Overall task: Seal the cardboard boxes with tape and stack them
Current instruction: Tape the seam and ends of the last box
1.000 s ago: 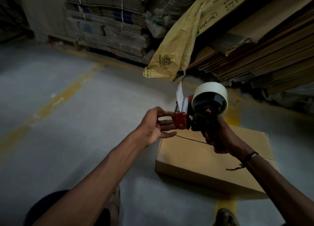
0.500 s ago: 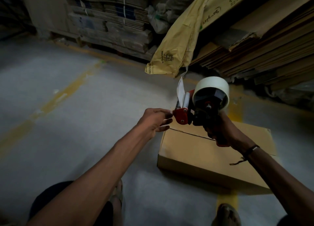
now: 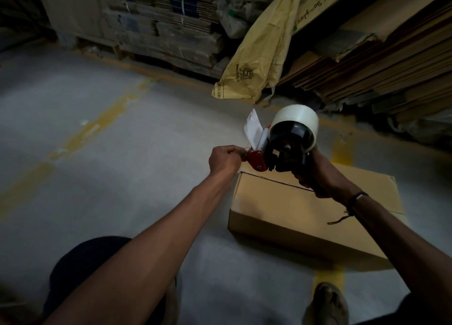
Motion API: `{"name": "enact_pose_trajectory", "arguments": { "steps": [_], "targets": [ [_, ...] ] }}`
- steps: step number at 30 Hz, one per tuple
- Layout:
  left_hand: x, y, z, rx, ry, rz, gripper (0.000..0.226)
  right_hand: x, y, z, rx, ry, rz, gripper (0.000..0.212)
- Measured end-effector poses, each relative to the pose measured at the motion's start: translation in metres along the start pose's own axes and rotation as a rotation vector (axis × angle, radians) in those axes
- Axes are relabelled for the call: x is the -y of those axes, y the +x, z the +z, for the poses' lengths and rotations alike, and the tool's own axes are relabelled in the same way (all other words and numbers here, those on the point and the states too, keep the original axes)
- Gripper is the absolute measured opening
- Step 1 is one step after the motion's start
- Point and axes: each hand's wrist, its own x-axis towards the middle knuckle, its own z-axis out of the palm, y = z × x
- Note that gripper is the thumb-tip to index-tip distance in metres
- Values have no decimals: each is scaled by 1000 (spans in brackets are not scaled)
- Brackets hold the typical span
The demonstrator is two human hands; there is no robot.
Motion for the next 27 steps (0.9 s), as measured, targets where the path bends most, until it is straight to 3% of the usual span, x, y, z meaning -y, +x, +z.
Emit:
{"name": "enact_pose_trajectory", "arguments": {
  "steps": [4,10,18,24,27],
  "targets": [
    [23,16,-12,-118,5,-28,9,-16,3,-15,-42,-46,9,85],
    [57,39,-13,-84,98,-43,15,-44,14,-29,-61,-185,42,97],
    [105,91,28,-171,60,-31,10,-68,68,-38,-113,-473,47,96],
    [145,129,51,-184,127,-65,21,-113,105,-40,-133,-693,91,74],
    [158,141,52,-220,142,-40,23,-129,124,-40,-114,-737,50,74]
  ]
}}
